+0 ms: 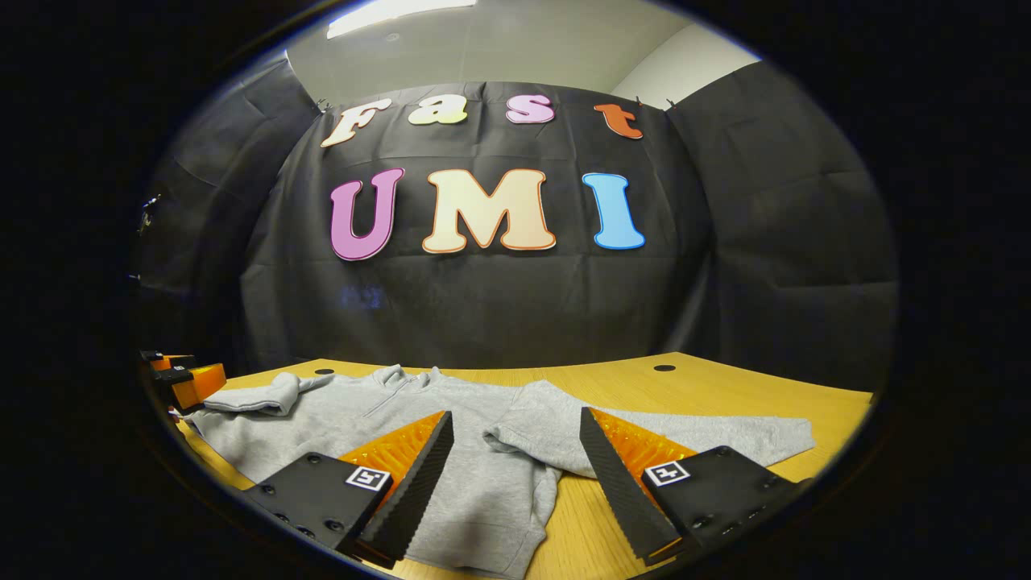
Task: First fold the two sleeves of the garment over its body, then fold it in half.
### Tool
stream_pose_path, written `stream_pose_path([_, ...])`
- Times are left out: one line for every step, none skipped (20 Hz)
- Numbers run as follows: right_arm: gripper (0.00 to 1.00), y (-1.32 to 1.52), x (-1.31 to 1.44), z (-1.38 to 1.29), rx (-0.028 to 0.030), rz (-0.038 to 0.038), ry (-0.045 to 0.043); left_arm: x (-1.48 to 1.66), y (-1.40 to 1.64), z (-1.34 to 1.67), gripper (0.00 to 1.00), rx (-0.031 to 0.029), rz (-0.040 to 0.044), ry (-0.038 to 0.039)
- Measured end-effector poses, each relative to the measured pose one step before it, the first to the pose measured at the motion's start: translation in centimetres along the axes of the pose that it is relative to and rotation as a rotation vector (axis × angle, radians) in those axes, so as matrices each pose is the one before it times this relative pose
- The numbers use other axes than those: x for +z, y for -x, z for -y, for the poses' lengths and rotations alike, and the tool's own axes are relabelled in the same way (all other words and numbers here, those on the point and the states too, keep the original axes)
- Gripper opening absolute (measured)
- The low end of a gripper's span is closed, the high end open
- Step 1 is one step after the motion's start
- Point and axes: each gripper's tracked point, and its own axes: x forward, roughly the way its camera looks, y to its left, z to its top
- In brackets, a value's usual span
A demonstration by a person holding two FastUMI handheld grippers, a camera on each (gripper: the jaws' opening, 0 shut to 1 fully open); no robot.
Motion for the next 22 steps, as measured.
stream_pose_path([0.98,-0.026,-0.061,0.224,-0.00891,0.00051,0.00105,0.004,0.031,-0.053,0.92,0.00009,0.00002,0.00002])
stream_pose_path([0.98,0.002,0.022,0.085,-0.00662,-0.00013,0.00013,0.028,0.021,-0.026,0.92,0.0001,-0.00018,0.00007])
stream_pose_path([0.98,-0.039,0.046,-0.026,-0.00133,0.00008,-0.00023,-0.071,-0.095,0.093,0.92,-0.00009,-0.00032,0.00012])
stream_pose_path([0.98,-0.012,-0.033,-0.031,-0.00017,-0.00013,0.00017,-0.036,-0.058,0.026,0.92,0.00001,-0.00035,0.00033])
stream_pose_path([0.98,0.023,-0.033,0.052,-0.00343,0.00022,0.00021,-0.015,0.061,-0.097,0.92,-0.0001,-0.00029,0.00033])
stream_pose_path([0.98,0.059,0.045,0.149,-0.00606,-0.00133,0.00021,0.092,0.021,-0.002,0.92,-0.00004,0.00009,0.00005])
stream_pose_path([0.98,-0.008,-0.047,0.062,-0.00437,0.0003,0.00064,0.01,0.001,-0.048,0.92,0.00007,-0.00033,-0.00012])
stream_pose_path([0.98,-0.027,0.071,0.046,-0.00041,0.00023,0.00029,0.003,-0.023,0.082,0.92,-0.00004,0.00012,0.00014])
stream_pose_path([1.0,-0.05,-0.054,-0.028,-0.00033,-0.0003,-0.00033,-0.07,0.01,-0.057,0.92,-0.00009,-0.00016,0.0001])
stream_pose_path([0.98,-0.01,0.05,-0.056,0.00344,-0.00088,-0.00056,0.061,-0.005,0.035,0.92,0.0,0.00008,0.00003])
stream_pose_path([0.98,0.109,-0.038,-0.335,0.0119,0.00028,-0.00092,-0.044,-0.01,-0.038,0.92,0.00002,0.0,-0.00003])
stream_pose_path([0.98,0.017,0.045,-0.219,0.00931,-0.00107,0.00044,0.092,-0.003,0.033,0.92,0.00004,0.0,-0.00015])
stream_pose_path([0.98,0.009,-0.114,0.036,0.00663,-0.00088,-0.00127,-0.067,-0.033,0.025,0.92,-0.00009,0.0001,-0.00014])
stream_pose_path([0.98,0.033,0.154,-0.035,0.00559,0.00205,-0.00332,0.014,0.066,-0.058,0.92,-0.00011,0.00062,-0.00031])
stream_pose_path([0.98,-0.032,-0.141,0.006,0.00767,-0.00305,-0.00693,0.058,0.009,0.018,0.92,-0.00003,0.0,-0.00005])
stream_pose_path([0.98,-0.029,-0.051,0.087,0.00491,-0.01062,-0.01436,-0.086,0.06,0.023,0.92,0.00003,0.00051,-0.00012])
stream_pose_path([0.96,-0.04,-0.433,0.495,-0.00236,-0.02092,-0.01586,0.006,0.002,-0.079,0.92,0.00006,-0.00006,0.00008])
stream_pose_path([0.99,0.036,-0.335,0.724,-0.00038,-0.03401,-0.01679,-0.039,-0.052,0.004,0.92,0.00002,-0.00047,-0.00017])
stream_pose_path([0.99,0.068,-0.147,0.935,-0.00957,-0.0249,-0.01149,0.006,0.011,0.023,0.92,0.00009,0.00011,0.00071])
stream_pose_path([0.99,0.01,0.699,1.503,-0.01821,-0.00884,-0.00747,-0.015,0.011,0.017,0.92,-0.00006,-0.00093,-0.00035])
stream_pose_path([0.99,0.07,0.744,1.492,-0.02007,-0.00679,0.00994,0.087,-0.015,0.01,0.92,0.00001,0.00066,0.00052])
stream_pose_path([0.98,0.052,0.818,1.832,-0.02538,-0.00934,0.02111,-0.08,-0.016,-0.053,0.92,-0.00015,-0.0003,-0.00018])
